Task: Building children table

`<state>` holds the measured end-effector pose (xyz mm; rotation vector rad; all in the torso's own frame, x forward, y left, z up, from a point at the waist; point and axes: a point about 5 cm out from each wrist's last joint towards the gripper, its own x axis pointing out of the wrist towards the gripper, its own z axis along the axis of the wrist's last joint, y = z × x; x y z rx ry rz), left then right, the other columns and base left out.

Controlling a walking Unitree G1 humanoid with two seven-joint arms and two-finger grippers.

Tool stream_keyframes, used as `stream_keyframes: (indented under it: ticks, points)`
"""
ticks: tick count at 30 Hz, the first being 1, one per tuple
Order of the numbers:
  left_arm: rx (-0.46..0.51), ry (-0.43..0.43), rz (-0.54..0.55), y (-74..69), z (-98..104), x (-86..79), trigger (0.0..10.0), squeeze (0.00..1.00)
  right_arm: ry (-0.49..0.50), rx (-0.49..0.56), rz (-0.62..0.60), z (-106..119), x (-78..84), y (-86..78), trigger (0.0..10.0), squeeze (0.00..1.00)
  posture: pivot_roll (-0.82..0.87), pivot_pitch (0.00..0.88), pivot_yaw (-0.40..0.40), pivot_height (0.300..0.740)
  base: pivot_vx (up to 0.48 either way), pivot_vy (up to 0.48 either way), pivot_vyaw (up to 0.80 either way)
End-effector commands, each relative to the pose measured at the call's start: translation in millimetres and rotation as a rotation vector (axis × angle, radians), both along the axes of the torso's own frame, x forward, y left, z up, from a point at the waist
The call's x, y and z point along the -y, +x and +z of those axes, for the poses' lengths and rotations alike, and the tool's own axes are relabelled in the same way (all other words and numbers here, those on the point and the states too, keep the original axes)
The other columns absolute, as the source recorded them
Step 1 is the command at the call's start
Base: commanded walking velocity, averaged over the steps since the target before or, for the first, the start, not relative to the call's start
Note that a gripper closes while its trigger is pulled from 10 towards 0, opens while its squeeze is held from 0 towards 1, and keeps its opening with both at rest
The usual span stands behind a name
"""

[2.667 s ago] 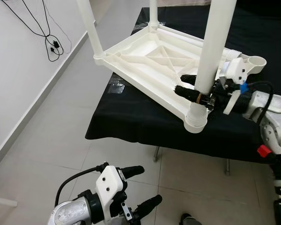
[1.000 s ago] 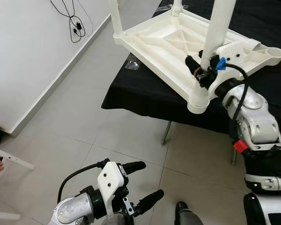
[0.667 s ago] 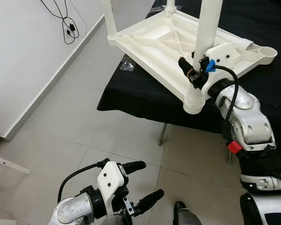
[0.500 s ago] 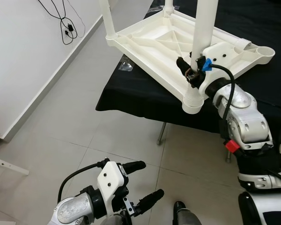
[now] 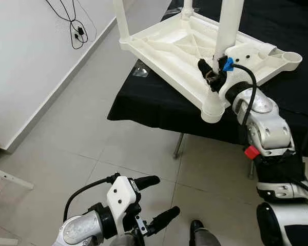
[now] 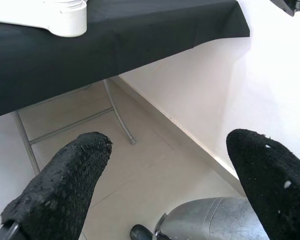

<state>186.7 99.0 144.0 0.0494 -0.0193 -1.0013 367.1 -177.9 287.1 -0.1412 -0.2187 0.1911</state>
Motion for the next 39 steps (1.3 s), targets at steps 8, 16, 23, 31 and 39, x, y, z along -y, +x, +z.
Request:
stream_keyframes:
  ticks: [8, 16, 23, 31, 39]
  points:
    - [-0.028, 0.014, 0.010, 0.1, -8.2, -0.1, 10.0, 0.00, 0.096, -0.004, -0.005, 1.6, 12.3, 4.6, 10.0, 0.00, 0.00, 0.252, 0.085, 0.740, 0.000, 0.000, 0.00]
    - [-0.026, 0.011, 0.010, 0.4, -8.2, 1.3, 10.0, 0.00, 0.119, 0.050, 0.031, 13.1, 11.0, 4.1, 10.0, 0.00, 0.00, 0.254, 0.084, 0.740, 0.000, 0.000, 0.00]
    - [-0.026, 0.007, 0.010, 0.7, -7.6, 1.8, 10.0, 0.00, 0.146, 0.094, 0.063, 24.7, 10.3, 1.7, 10.0, 0.00, 0.00, 0.258, 0.082, 0.740, 0.000, 0.000, 0.00]
    - [-0.027, 0.004, 0.011, 1.0, -7.6, 1.5, 10.0, 0.00, 0.145, 0.142, 0.085, 39.9, 10.4, -1.1, 10.0, 0.00, 0.00, 0.261, 0.083, 0.740, 0.000, 0.000, 0.00]
    - [-0.029, 0.004, 0.009, 1.0, -7.9, 1.2, 10.0, 0.00, 0.130, 0.183, 0.103, 54.3, 8.5, -4.9, 10.0, 0.00, 0.00, 0.260, 0.084, 0.740, 0.000, 0.000, 0.00]
